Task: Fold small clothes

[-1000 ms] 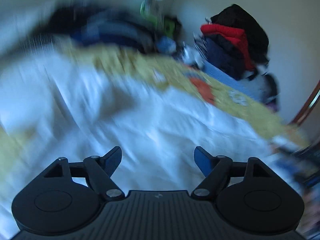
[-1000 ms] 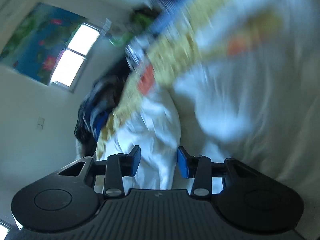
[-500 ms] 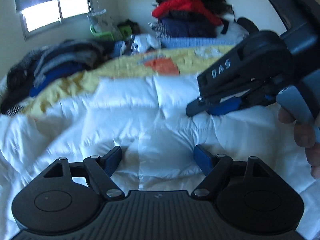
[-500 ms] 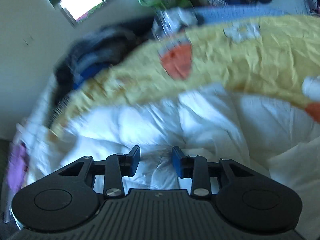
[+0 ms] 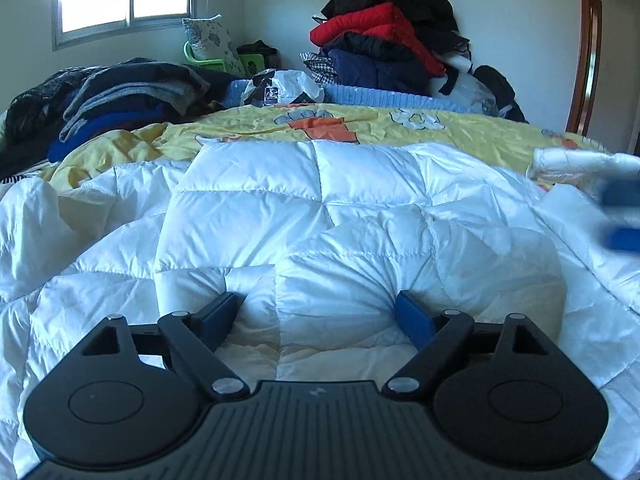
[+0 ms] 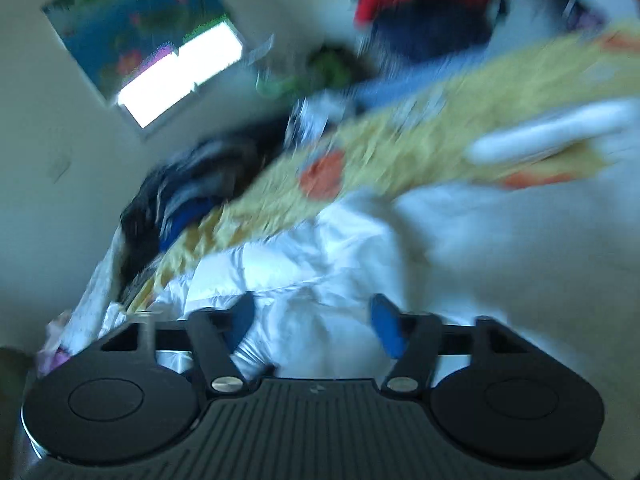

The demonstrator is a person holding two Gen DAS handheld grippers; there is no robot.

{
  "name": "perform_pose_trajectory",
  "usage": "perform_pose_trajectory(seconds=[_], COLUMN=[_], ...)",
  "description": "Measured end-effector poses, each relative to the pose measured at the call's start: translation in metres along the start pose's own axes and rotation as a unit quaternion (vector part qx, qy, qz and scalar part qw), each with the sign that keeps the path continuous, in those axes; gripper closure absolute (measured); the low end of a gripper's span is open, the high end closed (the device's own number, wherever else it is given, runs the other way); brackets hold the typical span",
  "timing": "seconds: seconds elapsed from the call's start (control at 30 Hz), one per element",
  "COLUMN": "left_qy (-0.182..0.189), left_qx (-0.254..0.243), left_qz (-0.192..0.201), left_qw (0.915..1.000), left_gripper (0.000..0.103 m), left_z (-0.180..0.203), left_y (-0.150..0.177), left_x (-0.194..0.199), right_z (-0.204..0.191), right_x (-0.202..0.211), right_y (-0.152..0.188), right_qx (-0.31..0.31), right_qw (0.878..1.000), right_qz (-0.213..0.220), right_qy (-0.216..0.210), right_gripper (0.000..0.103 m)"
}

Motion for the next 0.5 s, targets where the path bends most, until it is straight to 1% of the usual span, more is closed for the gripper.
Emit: perform_pose_trajectory(seconds=[0.1,0.13,0.17,0.2,0.23,0.27,0.3,0.33,0.37,0.43,0.47,0.5], left_qy=[-0.01,-0.017,-0.024,-0.03,-0.04,-0.055,-0.063,-0.056,-0.041,0.0,0.016,0.034], left_qx=[-0.005,-0.011,-0.018,-0.024,-0.03,-0.034,-0.031,-0.015,0.011,0.062,0.082,0.099], left_qz=[0.002,0.002,0.002,0.002,0.005,0.006,0.008,0.016,0.028,0.058,0.067,0.065], left_qw=[0.9999,0.9998,0.9995,0.9992,0.9987,0.9979,0.9975,0.9982,0.9987,0.9963,0.9942,0.9923], left_gripper=[0.015,0.014,0.013,0.013,0.013,0.013,0.013,0.013,0.013,0.012,0.008,0.0], left_z=[0.003,0.006,0.008,0.009,0.011,0.014,0.017,0.019,0.022,0.032,0.039,0.049], left_y=[0.0,0.0,0.0,-0.001,-0.002,-0.007,-0.013,-0.022,-0.033,-0.057,-0.07,-0.083], left_x=[0.0,0.0,0.0,0.0,0.003,0.007,0.013,0.022,0.031,0.047,0.05,0.049], right_z=[0.013,0.019,0.027,0.034,0.036,0.038,0.038,0.038,0.037,0.033,0.032,0.032], right_x=[0.036,0.038,0.035,0.03,0.027,0.022,0.019,0.017,0.014,0.011,0.009,0.009], right_y=[0.02,0.024,0.027,0.03,0.033,0.037,0.043,0.047,0.051,0.053,0.053,0.053], right_qx=[0.046,0.05,0.051,0.05,0.053,0.06,0.068,0.076,0.085,0.098,0.101,0.101], right_qw=[0.997,0.996,0.995,0.995,0.994,0.994,0.994,0.994,0.993,0.991,0.991,0.991], right_qz=[0.03,0.028,0.015,0.002,-0.002,-0.003,-0.001,0.003,0.004,0.001,-0.002,-0.003], right_qy=[0.059,0.071,0.082,0.091,0.094,0.091,0.085,0.081,0.083,0.087,0.086,0.084], right_gripper=[0.024,0.023,0.024,0.024,0.022,0.02,0.014,0.011,0.009,0.004,0.003,0.002])
Point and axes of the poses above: each gripper's, at about its wrist camera, not at the fingertips, and x roughly against the way its jaws point, z to its right, y to its underside, the point moved 3 cm from there along -x, roughly the way its jaws point, and after that the axes turned 2 degrees about -y, right-handed, at the moved point
